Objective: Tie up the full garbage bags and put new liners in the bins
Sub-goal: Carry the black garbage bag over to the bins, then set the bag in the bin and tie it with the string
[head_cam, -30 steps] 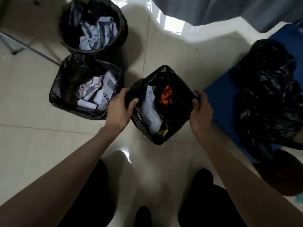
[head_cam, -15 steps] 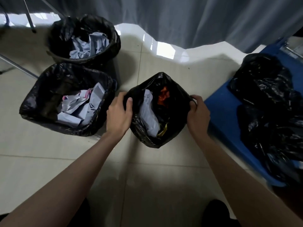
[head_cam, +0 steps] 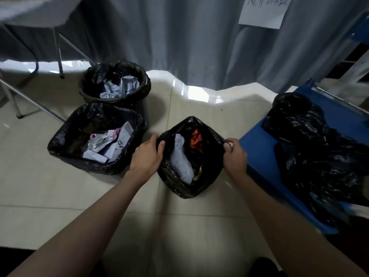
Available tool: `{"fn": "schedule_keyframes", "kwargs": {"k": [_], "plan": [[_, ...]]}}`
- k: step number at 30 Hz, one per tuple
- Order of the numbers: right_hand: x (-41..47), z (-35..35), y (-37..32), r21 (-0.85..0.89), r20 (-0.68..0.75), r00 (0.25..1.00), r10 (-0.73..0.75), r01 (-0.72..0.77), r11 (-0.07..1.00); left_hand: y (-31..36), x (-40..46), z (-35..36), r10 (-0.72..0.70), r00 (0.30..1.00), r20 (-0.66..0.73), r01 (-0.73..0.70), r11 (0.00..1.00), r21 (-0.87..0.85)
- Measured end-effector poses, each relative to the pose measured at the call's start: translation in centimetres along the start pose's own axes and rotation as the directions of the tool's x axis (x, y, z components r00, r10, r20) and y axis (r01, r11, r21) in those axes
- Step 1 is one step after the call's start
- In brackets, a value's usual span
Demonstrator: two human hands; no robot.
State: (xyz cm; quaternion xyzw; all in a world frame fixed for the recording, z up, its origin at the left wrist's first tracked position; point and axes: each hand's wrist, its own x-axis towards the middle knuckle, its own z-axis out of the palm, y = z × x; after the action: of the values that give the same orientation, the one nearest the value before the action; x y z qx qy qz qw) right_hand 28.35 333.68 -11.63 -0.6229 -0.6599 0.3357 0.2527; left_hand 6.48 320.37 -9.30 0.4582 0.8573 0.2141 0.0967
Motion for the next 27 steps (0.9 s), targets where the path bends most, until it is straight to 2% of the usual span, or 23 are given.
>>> {"fn": "schedule_keyframes", "kwargs": {"k": [6,10,13,16,18,21,24,27], "plan": [[-0.8,-2.3,1.0,0.009,0.042,0.999,0.01,-0.011,1.0,0.4,-0.6,-0.5,0.092,0.995,0.031,-0.095,0.989,0.11],[-0.8,-3.8,1.5,0.059,0.046,0.991,0.125,-0.127,0.99,2.0,-0.2,-0.9,0.015,0.996,0.083,-0.029,0.985,0.17],[-0.9,-4.6,1.5,0.093,0.106,0.983,0.148,-0.158,0.983,3.3,0.7,-0.8,-0.026,0.995,0.099,0.004,0.976,0.216],[-0.7,-5.3,1.0,0.177,0.165,0.972,0.165,-0.194,0.965,5.1,2.1,-0.4,0.065,0.992,0.108,-0.077,0.991,0.106],[-0.4,-5.4,0.6,0.152,0.177,0.965,0.193,-0.22,0.963,6.6,3.3,-0.3,0.167,0.978,0.123,-0.168,0.986,0.001],[0.2,-4.9,1.0,0.081,0.169,0.957,0.236,-0.252,0.964,8.1,5.4,0.5,0.299,0.935,0.188,-0.304,0.953,-0.006],[0.5,-4.7,1.3,0.091,0.185,0.951,0.248,-0.267,0.959,8.8,6.8,1.4,0.301,0.905,0.3,-0.328,0.944,0.043],[1.0,-5.0,1.6,0.125,0.236,0.93,0.28,-0.315,0.941,9.5,7.2,1.3,0.318,0.884,0.343,-0.345,0.938,0.02]]}}
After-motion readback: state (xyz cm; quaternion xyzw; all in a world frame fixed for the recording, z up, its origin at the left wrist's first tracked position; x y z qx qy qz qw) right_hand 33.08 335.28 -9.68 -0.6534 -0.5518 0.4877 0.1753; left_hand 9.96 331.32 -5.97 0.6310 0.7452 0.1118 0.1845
